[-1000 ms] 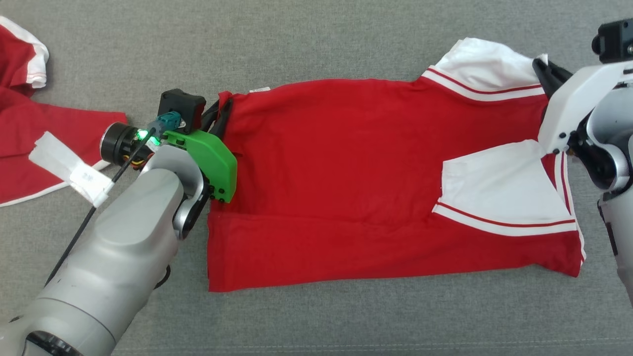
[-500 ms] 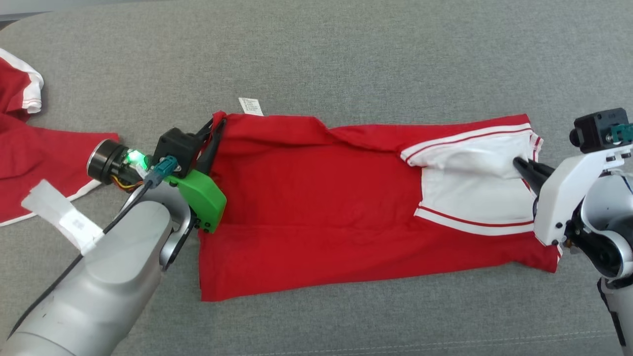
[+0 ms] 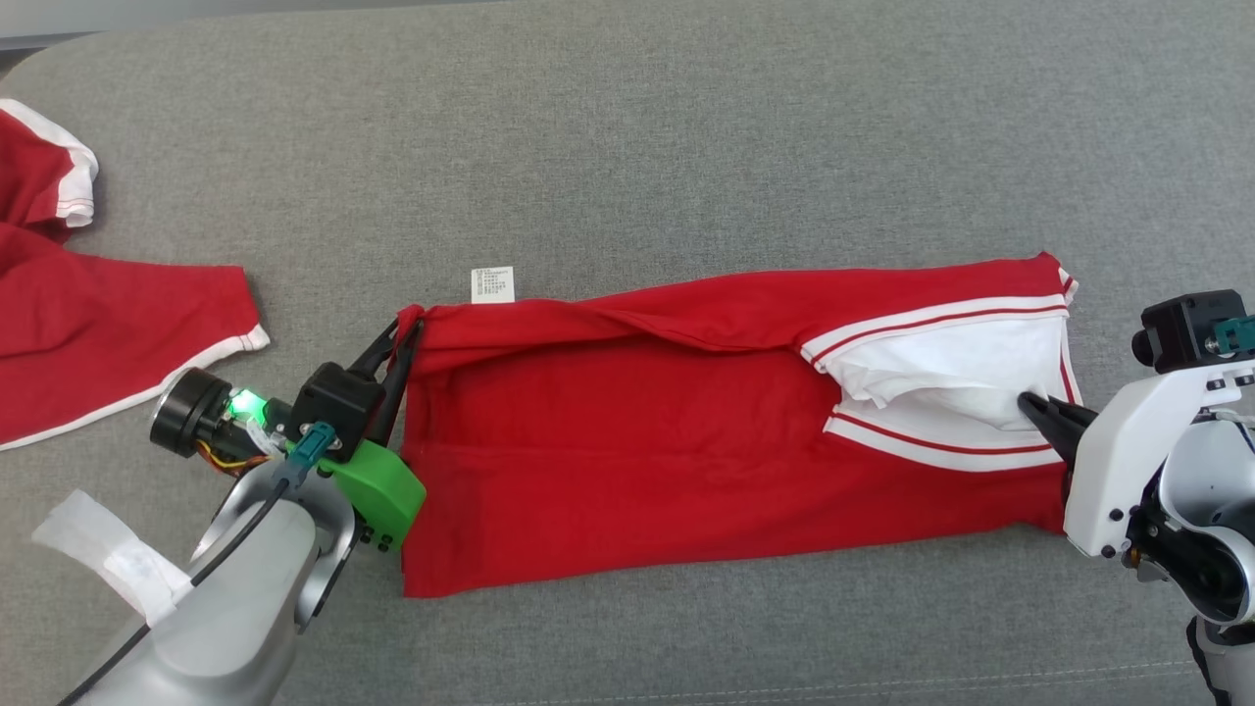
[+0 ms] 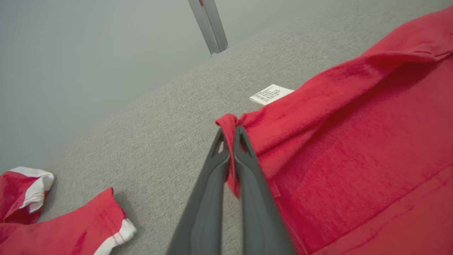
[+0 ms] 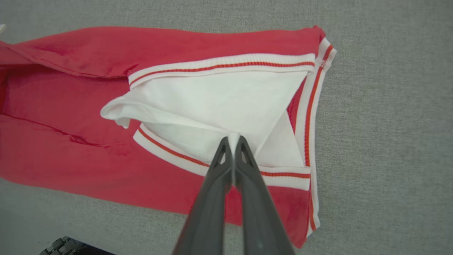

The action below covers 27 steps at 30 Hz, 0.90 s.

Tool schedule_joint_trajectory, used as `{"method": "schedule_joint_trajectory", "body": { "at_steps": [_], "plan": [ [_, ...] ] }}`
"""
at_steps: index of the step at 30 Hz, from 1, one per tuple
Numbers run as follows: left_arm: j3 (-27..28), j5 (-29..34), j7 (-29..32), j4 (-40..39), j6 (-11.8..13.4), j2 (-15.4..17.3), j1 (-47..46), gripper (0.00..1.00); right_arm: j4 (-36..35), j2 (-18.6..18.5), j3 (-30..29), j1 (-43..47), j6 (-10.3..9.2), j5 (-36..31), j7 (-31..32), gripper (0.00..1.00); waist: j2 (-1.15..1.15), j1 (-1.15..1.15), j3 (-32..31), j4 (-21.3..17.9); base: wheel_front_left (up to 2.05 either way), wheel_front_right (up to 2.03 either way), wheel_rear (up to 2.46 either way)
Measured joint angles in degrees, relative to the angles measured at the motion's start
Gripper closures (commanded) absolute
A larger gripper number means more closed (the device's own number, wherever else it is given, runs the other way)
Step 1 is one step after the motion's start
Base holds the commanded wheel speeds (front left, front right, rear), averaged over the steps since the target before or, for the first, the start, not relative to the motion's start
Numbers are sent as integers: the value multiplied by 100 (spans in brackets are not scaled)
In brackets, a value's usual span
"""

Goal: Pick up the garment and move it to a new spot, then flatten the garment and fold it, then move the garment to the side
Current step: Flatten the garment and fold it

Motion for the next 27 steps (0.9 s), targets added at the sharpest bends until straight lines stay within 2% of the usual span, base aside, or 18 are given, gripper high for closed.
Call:
{"method": "schedule_joint_trajectory", "body": {
  "at_steps": [1,2,3,4,5,7,8,14,20,27],
  "plan": [
    [59,32,0,15,-16,-18,64,100,-26,21,-20,24,0,-8,30,100,0,0,-8,0,0,0,0],
    [121,67,0,30,-45,-34,120,76,-53,40,-35,44,-1,-16,73,100,0,0,-16,-1,0,0,0],
    [163,86,0,41,-68,-53,154,51,-67,59,-48,67,0,-16,100,100,0,0,-24,-2,0,0,0],
    [221,116,0,48,-103,-73,198,4,-81,79,-58,104,0,-19,114,92,0,0,-33,-3,0,0,0],
    [277,142,-1,59,-134,-98,239,0,-90,99,-68,130,0,-26,130,58,0,0,-41,-4,0,0,0],
    [377,177,-1,92,-167,-146,335,0,-68,141,-123,171,0,-59,243,4,0,0,-63,-7,0,0,0],
    [439,188,-1,114,-174,-169,402,0,-53,179,-172,237,0,-88,331,0,0,0,-82,-7,0,0,0],
    [1023,230,-1,-25,-157,-323,881,0,-107,240,-380,396,-2,-209,437,0,0,0,-238,4,0,0,0],
    [2037,115,-1,-760,-163,-583,1543,0,-291,398,-735,475,-2,-269,21,0,0,0,-442,39,0,0,0],
    [3361,179,-9,-1816,-445,-1287,2208,0,59,744,-1087,344,-3,-383,-472,0,0,0,-637,109,0,0,0]
  ]
}}
